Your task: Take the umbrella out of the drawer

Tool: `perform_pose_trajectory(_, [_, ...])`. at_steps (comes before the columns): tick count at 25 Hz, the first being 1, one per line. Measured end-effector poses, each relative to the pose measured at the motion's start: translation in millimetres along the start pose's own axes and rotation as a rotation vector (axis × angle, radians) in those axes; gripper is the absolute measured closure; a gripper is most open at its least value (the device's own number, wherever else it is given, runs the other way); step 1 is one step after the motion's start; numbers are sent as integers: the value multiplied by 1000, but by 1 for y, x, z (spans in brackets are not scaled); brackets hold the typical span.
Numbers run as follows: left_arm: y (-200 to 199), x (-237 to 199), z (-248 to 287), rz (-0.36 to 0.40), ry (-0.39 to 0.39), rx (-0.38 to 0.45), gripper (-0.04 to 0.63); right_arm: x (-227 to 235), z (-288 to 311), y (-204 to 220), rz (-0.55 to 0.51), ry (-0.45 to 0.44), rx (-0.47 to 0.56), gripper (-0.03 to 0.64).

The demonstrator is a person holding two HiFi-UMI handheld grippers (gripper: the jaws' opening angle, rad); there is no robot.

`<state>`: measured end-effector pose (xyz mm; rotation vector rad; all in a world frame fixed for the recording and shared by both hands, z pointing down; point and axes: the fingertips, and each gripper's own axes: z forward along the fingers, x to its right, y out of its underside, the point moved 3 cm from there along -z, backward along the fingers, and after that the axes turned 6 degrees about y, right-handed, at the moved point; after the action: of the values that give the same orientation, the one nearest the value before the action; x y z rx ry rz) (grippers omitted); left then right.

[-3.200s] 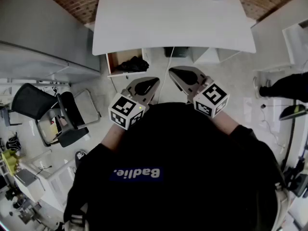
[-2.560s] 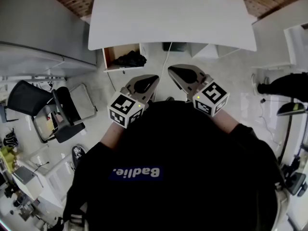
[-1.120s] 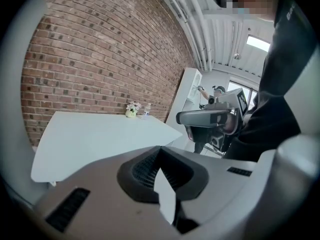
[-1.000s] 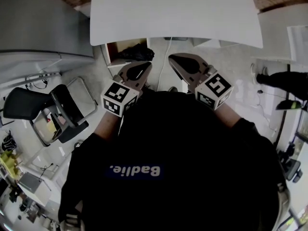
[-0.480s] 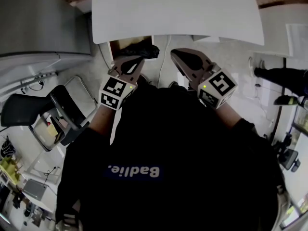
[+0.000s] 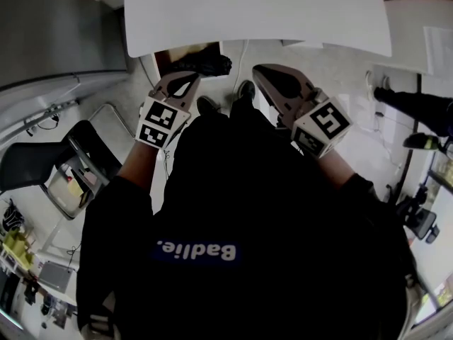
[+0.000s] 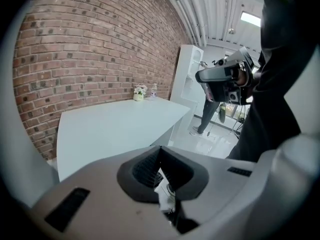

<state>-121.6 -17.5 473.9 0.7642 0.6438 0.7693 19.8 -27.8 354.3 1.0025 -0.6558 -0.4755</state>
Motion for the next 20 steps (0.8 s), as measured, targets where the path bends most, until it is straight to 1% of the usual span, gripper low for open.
perform_pose_trajectory(3, [6, -5, 8, 28, -6, -43, 597, 7, -1, 1, 7, 2, -5, 591])
perform_pose_trajectory(6, [20, -14, 19, 62, -16, -105, 595, 13, -3, 3, 14, 5, -11, 591])
perform_pose_trajectory(13, [69, -37, 53, 128, -2, -235, 549, 24, -8, 13, 28, 27, -39, 591])
perform_pose_trajectory(20, [111, -62, 88, 201, 25, -376, 481, 33, -12, 24, 40, 66, -77, 591])
